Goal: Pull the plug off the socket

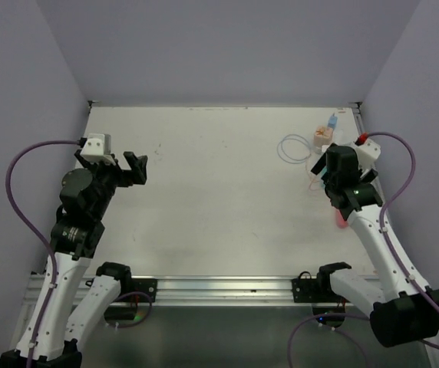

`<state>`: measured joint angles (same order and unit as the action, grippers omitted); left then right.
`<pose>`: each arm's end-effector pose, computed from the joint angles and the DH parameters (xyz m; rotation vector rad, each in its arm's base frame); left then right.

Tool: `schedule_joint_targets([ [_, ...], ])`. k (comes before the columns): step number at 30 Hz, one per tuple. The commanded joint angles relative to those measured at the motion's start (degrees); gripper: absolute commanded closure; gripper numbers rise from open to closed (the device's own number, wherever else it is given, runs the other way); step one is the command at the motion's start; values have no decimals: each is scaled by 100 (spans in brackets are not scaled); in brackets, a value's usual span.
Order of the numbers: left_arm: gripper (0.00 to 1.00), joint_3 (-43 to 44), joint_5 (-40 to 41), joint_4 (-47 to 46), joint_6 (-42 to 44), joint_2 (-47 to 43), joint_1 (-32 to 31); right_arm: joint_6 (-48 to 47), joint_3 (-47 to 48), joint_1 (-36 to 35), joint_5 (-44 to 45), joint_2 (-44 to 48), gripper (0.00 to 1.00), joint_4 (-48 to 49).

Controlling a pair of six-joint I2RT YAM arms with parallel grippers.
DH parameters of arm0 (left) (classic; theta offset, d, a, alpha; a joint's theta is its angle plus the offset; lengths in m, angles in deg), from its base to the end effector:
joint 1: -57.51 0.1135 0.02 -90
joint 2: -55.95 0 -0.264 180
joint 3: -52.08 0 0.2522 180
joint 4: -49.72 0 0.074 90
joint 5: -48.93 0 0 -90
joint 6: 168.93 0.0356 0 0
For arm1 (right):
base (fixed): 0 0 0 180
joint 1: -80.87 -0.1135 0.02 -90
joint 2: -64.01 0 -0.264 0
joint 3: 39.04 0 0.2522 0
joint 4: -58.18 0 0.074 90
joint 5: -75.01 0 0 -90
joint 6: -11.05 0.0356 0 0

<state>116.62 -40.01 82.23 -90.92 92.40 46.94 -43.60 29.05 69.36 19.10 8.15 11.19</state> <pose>0.1372 -0.0249 0.3807 -0.0347 1.6553 -0.2847 0.2032 0.0210 0.3264 0.7415 1.9283 -0.1494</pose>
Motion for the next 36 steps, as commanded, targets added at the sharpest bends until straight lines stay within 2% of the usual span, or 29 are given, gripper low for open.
schedule_joint_targets([
  [1,0,-401,131,-450,-76,3,-15,727,-273,297,942,-241,1,-175],
  [6,0,-938,166,-845,-190,73,-15,912,-511,1087,600,-759,1,45],
  [9,0,-1088,210,-777,-181,248,-15,956,-484,1518,372,-962,1,193],
  [13,1,-1027,596,-565,-155,433,-15,711,-668,1792,125,-1032,3,860],
  [17,0,-1088,729,-547,-155,363,-15,455,-616,2029,-261,-1331,6,1099],
  [20,0,-1115,782,-547,-155,337,-15,227,-511,2109,-631,-1638,8,1170],
  [26,0,-1141,843,-538,-146,284,-15,77,-484,2135,-1035,-2034,19,1135],
  [36,1,-1159,861,-538,-146,275,-15,-29,-458,2135,-817,-2263,28,1030],
])
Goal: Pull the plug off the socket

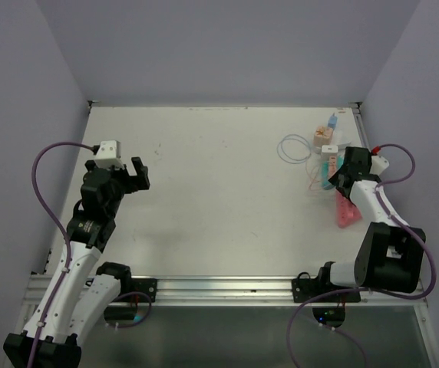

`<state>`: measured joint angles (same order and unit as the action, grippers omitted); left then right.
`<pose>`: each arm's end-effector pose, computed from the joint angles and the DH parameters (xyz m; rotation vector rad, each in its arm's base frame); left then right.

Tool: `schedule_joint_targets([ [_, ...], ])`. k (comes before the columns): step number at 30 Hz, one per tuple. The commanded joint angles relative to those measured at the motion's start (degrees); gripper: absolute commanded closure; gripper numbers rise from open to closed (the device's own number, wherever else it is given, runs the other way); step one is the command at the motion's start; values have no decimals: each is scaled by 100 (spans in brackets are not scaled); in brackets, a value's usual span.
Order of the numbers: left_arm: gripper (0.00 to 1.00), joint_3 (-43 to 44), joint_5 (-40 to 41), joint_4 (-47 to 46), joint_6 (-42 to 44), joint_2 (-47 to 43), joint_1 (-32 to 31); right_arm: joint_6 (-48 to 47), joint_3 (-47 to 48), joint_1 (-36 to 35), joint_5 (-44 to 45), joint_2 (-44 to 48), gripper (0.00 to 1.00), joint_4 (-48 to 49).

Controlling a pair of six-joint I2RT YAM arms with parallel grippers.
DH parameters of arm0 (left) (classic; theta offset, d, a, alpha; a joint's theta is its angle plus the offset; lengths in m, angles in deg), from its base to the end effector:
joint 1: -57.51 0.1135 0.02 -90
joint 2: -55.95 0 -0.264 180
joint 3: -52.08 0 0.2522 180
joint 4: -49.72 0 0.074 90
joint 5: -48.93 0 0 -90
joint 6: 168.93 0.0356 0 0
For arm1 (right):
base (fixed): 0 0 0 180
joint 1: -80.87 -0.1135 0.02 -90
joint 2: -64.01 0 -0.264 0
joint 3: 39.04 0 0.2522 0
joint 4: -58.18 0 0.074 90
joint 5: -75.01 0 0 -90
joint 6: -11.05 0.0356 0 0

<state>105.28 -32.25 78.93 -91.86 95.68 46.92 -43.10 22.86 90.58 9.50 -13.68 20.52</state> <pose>0.1655 -0.0254 0.3114 -0.1451 1.8389 -0.1451 0.2634 -0.0600 0.2173 1.0927 2.1557 -0.3296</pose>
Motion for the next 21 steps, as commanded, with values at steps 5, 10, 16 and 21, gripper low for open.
schedule_joint_targets([
  [5,0,-33,76,-208,-43,-61,-13,-123,284,22,223,-220,39,-88],
  [10,0,-33,76,-208,-43,-96,-13,-184,249,22,118,-132,48,-89],
  [16,0,-42,50,-208,-34,-123,-13,-307,240,13,-23,26,66,-176],
  [21,0,-50,67,-208,-34,-149,-13,-447,91,-5,-559,201,86,-132],
])
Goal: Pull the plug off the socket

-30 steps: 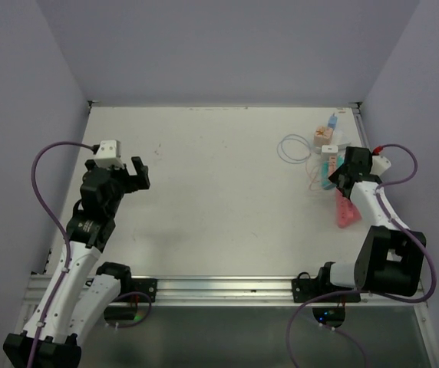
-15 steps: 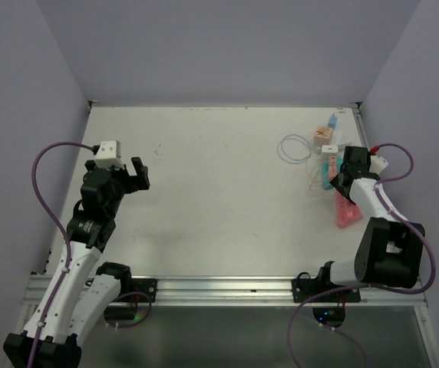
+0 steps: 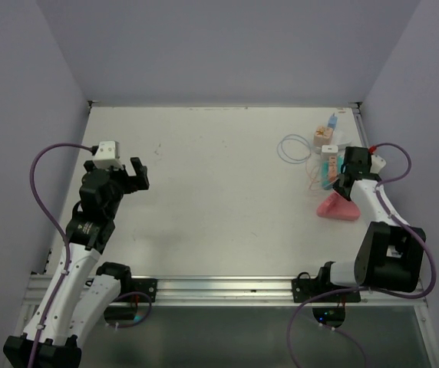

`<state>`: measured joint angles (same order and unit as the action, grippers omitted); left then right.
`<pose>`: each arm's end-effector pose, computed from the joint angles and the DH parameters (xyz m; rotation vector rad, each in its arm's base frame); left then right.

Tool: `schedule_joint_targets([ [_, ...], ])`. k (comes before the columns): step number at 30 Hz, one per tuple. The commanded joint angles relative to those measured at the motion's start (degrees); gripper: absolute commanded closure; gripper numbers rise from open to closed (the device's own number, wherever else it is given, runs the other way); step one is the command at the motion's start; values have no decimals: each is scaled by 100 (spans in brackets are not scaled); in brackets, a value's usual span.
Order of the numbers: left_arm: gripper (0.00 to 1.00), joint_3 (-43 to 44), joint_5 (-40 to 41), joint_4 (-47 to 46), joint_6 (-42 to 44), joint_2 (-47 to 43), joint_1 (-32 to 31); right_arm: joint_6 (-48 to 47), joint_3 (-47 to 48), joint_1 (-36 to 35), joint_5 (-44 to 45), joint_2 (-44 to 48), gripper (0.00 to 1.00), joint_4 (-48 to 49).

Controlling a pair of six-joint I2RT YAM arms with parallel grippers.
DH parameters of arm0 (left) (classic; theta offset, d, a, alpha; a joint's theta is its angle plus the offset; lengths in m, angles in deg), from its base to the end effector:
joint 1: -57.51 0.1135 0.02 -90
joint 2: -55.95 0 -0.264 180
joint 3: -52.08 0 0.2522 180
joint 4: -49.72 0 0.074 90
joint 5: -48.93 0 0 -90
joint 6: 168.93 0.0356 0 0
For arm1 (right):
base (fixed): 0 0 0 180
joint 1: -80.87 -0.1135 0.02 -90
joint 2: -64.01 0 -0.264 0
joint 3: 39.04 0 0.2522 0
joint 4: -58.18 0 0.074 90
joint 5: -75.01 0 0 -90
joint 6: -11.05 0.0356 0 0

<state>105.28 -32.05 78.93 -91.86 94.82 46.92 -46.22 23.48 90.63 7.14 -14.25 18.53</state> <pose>0.1625 -0.0247 0.3136 -0.1480 1.8236 -0.1452 0.2636 -0.0590 0.2155 1.0309 2.2382 -0.3188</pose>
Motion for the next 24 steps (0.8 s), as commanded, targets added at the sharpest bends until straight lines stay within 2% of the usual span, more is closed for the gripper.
schedule_joint_targets([
  [1,0,-51,39,-208,-34,-64,-13,-144,-6,-44,-384,285,88,49],
  [7,0,-59,39,-208,-34,-90,-13,-179,-190,-614,-596,425,94,40],
  [16,0,-51,39,-191,-34,-82,-13,514,-279,-2556,-333,443,96,14],
  [20,0,-51,21,-199,-43,-64,-13,831,98,-3636,-34,-12,96,-47],
  [24,0,-51,12,-182,-52,-47,-13,1103,765,-4394,159,-671,95,-65],
])
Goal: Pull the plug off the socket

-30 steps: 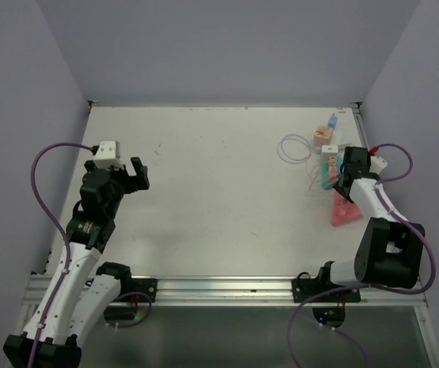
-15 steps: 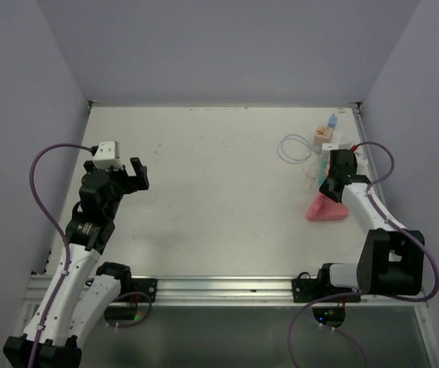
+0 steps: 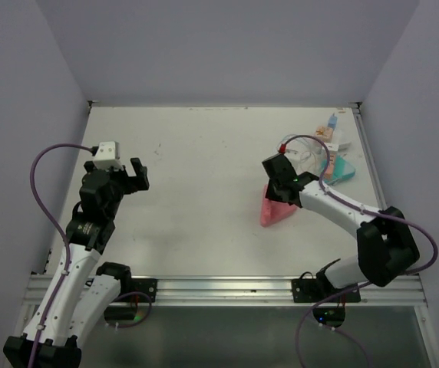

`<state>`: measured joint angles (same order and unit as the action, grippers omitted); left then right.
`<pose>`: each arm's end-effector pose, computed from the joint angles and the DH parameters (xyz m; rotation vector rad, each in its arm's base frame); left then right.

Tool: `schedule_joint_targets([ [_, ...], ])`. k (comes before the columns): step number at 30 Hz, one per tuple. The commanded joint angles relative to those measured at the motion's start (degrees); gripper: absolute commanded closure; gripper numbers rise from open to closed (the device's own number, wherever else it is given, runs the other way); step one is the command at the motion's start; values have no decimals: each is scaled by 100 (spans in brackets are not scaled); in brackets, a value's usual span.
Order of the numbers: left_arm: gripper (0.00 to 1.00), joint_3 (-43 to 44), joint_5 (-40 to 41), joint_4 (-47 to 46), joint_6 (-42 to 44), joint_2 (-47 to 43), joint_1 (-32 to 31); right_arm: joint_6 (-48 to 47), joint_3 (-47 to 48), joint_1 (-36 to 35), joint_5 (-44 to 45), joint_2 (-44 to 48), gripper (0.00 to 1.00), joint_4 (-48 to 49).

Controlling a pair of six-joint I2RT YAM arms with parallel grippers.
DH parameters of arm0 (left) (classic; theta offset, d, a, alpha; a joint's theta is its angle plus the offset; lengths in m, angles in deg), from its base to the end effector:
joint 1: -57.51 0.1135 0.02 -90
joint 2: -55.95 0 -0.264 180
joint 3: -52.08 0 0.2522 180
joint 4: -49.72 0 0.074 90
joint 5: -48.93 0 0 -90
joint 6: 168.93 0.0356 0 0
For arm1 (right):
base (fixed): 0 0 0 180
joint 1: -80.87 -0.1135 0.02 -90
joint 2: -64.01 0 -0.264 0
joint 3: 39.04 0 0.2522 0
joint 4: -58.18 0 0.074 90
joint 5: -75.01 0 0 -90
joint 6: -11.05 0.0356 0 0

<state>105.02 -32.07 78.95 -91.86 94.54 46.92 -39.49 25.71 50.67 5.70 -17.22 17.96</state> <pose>0.1617 -0.0246 0.3126 -0.1478 1.8237 -0.1455 0.2488 0.1302 0.2132 0.3332 2.4466 0.0517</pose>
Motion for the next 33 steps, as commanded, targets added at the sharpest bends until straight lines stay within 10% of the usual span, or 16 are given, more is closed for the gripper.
schedule_joint_targets([
  [1,0,-24,15,-193,-52,-9,-13,448,658,-660,322,-506,95,0],
  [10,0,-24,-64,-193,-139,140,-13,571,2108,-1734,384,-2106,87,18],
  [16,0,177,-196,79,-376,439,-13,475,2715,-1876,243,-2494,57,-105],
  [20,1,362,-249,518,-570,544,-13,448,2672,-1876,15,-2284,33,0],
  [33,0,573,-1787,836,-1976,904,-521,255,1522,-1771,40,17,6,448],
])
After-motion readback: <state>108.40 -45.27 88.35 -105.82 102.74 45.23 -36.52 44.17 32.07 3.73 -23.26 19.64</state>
